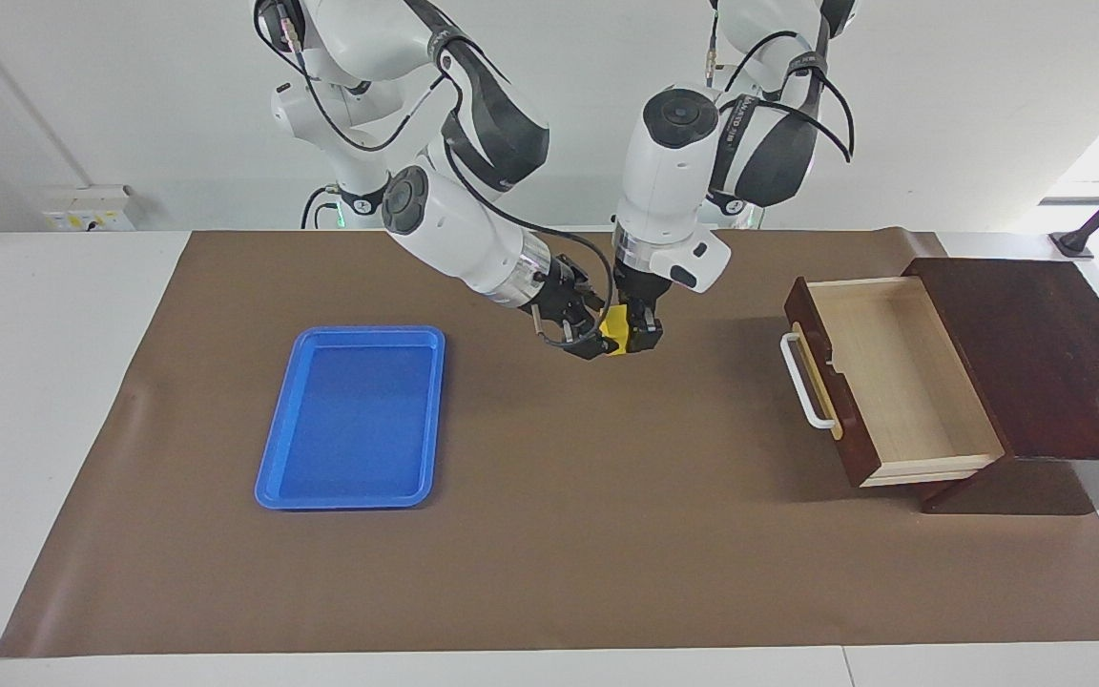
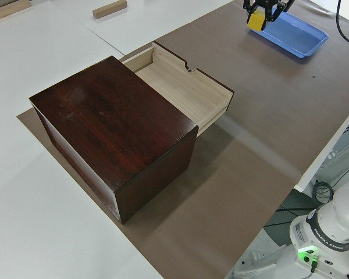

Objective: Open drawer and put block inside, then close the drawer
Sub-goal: 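Lower the block into the drawer with the left gripper while the right gripper withdraws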

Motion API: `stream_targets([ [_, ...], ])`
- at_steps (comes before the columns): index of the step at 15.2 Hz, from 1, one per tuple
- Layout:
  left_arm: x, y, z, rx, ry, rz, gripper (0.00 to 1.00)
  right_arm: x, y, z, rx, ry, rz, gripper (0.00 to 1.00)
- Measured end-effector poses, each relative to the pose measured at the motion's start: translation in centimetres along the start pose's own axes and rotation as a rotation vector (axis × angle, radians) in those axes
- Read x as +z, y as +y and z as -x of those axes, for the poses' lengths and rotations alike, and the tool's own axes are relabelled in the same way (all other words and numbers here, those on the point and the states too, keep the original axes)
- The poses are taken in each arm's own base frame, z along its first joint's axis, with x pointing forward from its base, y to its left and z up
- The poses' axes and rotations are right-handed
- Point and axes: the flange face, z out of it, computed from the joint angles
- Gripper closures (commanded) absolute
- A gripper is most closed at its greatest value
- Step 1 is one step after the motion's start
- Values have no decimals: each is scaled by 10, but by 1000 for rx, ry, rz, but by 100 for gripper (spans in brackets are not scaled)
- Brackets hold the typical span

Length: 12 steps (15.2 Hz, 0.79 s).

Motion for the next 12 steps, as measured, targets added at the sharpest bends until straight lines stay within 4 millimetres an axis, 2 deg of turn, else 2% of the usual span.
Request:
stream_targets([
  [2,-14,10,-28,-20,4,-2,100,-4,-1,-1,1,0,-7,0],
  [3,-27,16,-50,-14,7,-3,100,-5,-1,-1,1,0,-9,0],
  [5,-55,27,-110,8,16,-14,100,-8,-3,-3,5,1,-15,0],
  [7,-74,43,-182,46,18,-17,100,-24,-8,-13,4,6,-25,0],
  [8,-77,52,-217,67,17,-15,100,-38,-11,-21,-17,12,-26,0],
  [10,-71,67,-287,108,16,-20,100,-70,-15,-38,-57,15,-41,0],
  [11,-62,72,-317,123,14,-12,100,-86,-17,-46,-82,22,-47,0],
  [12,-49,73,-336,133,14,4,100,-100,-17,-54,-118,35,-49,0],
])
